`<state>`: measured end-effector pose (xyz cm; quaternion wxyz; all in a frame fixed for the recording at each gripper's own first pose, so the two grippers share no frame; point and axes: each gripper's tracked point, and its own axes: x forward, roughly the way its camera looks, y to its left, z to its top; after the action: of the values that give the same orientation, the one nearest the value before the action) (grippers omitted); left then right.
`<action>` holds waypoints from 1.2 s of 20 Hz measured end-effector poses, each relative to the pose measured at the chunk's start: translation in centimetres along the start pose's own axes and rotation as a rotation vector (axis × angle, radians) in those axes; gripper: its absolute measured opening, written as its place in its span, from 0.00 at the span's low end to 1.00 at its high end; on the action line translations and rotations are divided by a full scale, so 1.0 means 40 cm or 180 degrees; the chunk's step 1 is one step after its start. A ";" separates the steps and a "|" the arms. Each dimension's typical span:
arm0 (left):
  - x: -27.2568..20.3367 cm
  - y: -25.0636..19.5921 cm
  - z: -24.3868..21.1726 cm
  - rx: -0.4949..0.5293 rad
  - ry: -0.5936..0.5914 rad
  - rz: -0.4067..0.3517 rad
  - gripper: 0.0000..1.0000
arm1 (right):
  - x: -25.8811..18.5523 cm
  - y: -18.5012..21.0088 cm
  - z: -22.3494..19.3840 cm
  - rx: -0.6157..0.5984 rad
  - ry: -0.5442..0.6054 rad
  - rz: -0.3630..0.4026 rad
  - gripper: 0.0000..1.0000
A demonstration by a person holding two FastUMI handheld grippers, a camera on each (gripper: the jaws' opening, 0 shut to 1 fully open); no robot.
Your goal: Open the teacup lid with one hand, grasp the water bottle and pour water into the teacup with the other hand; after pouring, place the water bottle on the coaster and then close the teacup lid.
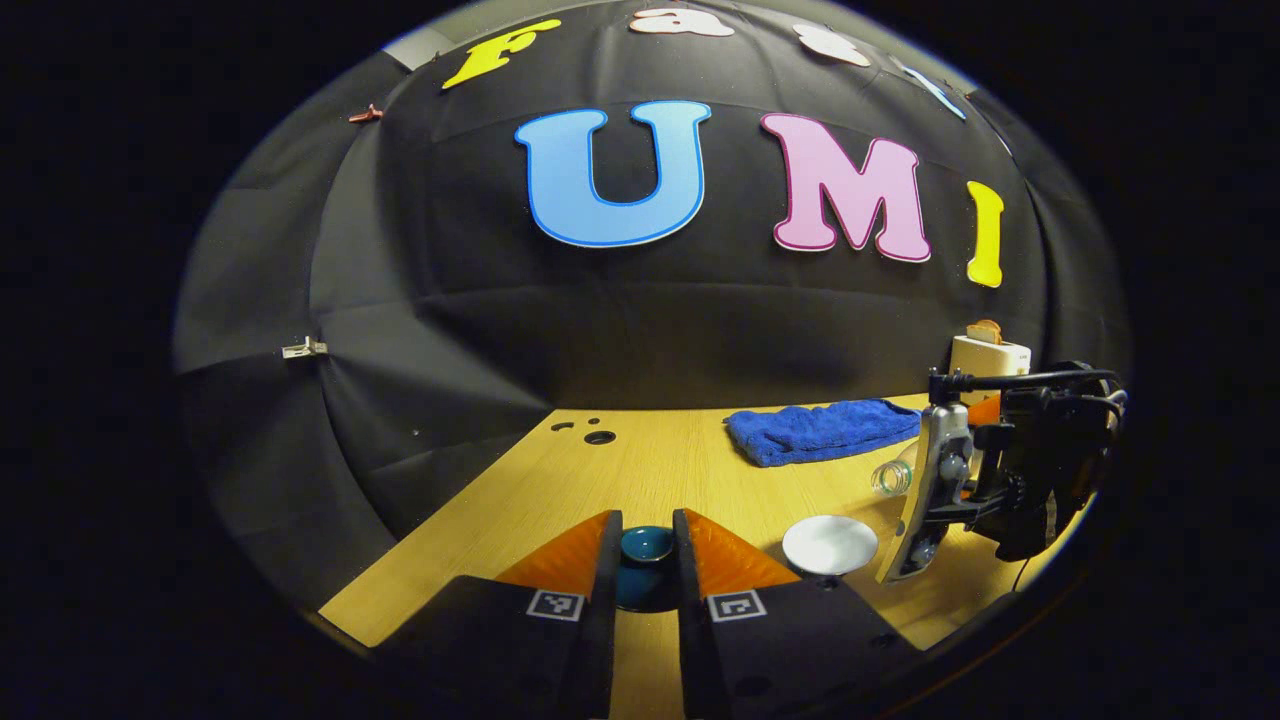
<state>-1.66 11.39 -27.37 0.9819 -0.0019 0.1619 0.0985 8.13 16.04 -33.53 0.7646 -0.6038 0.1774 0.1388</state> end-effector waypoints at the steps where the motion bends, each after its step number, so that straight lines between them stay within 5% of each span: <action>1: 0.000 0.000 0.000 -0.0001 0.0005 0.0004 0.34 | 0.000 -0.011 0.002 -0.0058 -0.0017 -0.0042 0.72; 5: 0.001 0.011 -0.001 -0.0010 -0.0006 0.0038 0.27 | 0.001 -0.032 0.009 -0.0251 -0.0103 -0.0148 0.75; 24: -0.004 0.021 -0.013 -0.0047 -0.0006 0.0073 0.27 | 0.017 -0.094 0.033 -0.0869 -0.0299 -0.0356 0.74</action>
<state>-2.13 12.17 -27.78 0.9808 -0.0072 0.1602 0.1109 10.49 16.46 -30.24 0.6895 -0.7039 0.0870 0.1470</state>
